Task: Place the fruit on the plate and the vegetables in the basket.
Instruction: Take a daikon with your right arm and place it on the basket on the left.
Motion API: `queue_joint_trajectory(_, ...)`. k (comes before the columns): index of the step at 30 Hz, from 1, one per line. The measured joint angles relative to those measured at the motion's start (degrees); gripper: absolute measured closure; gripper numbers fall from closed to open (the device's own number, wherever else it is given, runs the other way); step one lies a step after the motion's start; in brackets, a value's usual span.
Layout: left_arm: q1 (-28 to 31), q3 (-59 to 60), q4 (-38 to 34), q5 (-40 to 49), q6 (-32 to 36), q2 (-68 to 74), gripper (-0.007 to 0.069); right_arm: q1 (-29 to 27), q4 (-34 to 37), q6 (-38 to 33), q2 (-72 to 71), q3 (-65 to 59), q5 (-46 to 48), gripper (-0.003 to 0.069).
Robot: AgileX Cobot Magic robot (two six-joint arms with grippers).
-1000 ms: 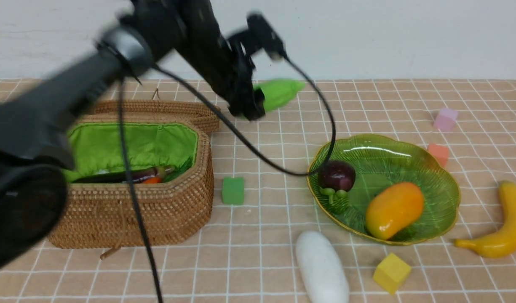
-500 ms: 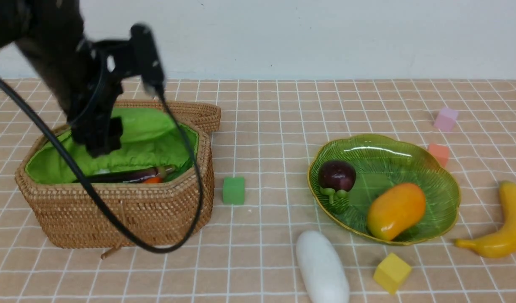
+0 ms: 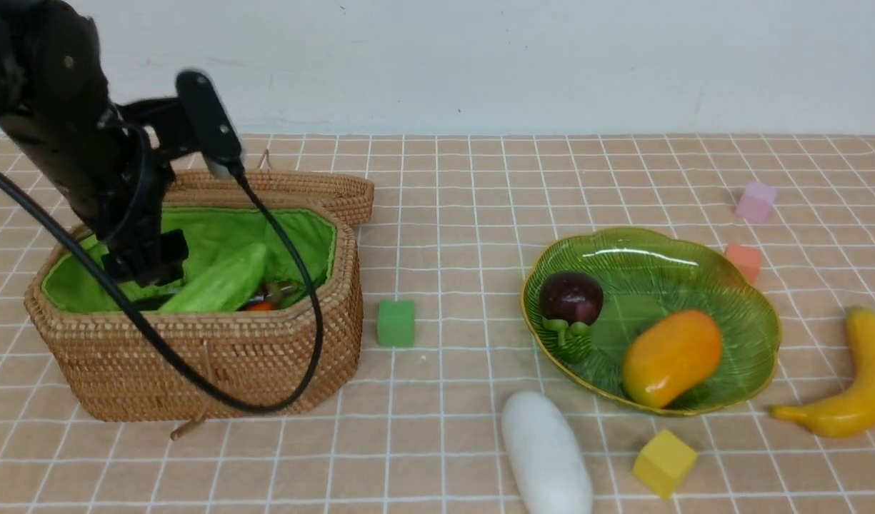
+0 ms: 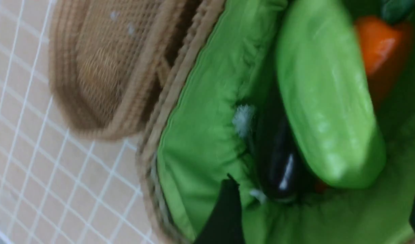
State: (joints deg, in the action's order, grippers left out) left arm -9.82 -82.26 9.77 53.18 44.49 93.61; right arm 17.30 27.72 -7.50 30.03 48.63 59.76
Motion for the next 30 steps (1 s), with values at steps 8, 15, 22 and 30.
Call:
queue_joint_trajectory(8,-2.8,0.8,-9.2,3.9,-30.3,-13.9,0.0378,0.0,-0.3,-1.7,15.1,5.9,4.7,0.0473)
queue_joint_trajectory(15,-11.9,12.8,-10.9,3.0,-39.3,-28.0,0.0638,2.2,0.1,-0.1,28.1,9.5,7.2,0.0473)
queue_joint_trajectory(22,-23.1,34.1,-13.6,-8.5,-45.8,-47.5,0.0638,19.0,-10.8,11.6,46.0,14.5,-1.5,0.0453)
queue_joint_trajectory(30,-25.6,42.0,-13.7,-12.2,-46.6,-62.1,0.0638,21.4,-23.4,22.3,63.3,19.7,-6.9,0.0208)
